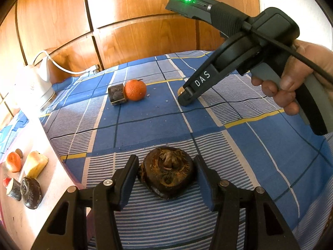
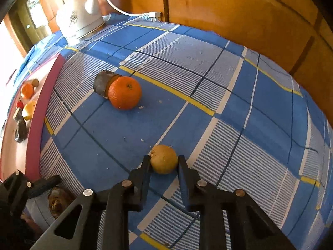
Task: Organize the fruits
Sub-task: 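Lift the dark brown fruit with the left tool while the right tool grasps the tan round fruit, then carry the dark brown fruit into the tray and open the left tool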
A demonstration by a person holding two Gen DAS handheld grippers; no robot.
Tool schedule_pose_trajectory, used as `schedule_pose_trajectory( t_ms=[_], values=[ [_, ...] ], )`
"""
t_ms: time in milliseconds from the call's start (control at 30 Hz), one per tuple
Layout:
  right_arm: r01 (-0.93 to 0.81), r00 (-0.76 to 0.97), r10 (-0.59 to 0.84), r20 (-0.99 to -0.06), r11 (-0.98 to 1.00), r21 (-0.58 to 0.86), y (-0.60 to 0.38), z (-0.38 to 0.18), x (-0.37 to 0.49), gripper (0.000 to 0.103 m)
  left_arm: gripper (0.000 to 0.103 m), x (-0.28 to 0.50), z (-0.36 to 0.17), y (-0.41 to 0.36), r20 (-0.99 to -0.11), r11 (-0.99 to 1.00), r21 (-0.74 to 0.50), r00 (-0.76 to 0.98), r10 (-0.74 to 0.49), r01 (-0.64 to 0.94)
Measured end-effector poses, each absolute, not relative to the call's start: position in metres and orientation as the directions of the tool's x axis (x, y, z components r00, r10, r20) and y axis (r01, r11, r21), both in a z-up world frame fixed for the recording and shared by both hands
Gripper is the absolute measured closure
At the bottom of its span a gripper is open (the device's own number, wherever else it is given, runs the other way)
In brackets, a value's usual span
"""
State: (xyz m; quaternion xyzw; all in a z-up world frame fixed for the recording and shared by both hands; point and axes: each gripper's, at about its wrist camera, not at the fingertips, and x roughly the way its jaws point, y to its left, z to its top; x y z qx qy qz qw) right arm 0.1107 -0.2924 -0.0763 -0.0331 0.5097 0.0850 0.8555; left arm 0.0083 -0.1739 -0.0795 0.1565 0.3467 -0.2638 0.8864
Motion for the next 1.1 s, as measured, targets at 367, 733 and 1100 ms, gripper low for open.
schedule_pose_trajectory(
  t_ms=[367,733,1100],
  values=[
    [-0.170,0.454,0.170,-0.875,0.980,0.102,-0.301,-0.079,0.109,0.078,0.050,0.028,-0.073,-0.172,-0.756,0.803,0.012,0.531,-0.382,0.595],
    [-0.195,0.457,0.154,-0.876,0.978,0.071,-0.298,-0.078,0.109,0.078,0.050,0.036,-0.042,-0.147,-0.722,0.814,-0.129,0.509,-0.469,0.567],
    [-0.204,0.465,0.135,-0.875,0.978,0.042,-0.293,-0.079,0.109,0.078,0.050,0.073,0.011,-0.047,-0.618,0.869,-0.371,0.612,-0.493,0.327]
  ],
)
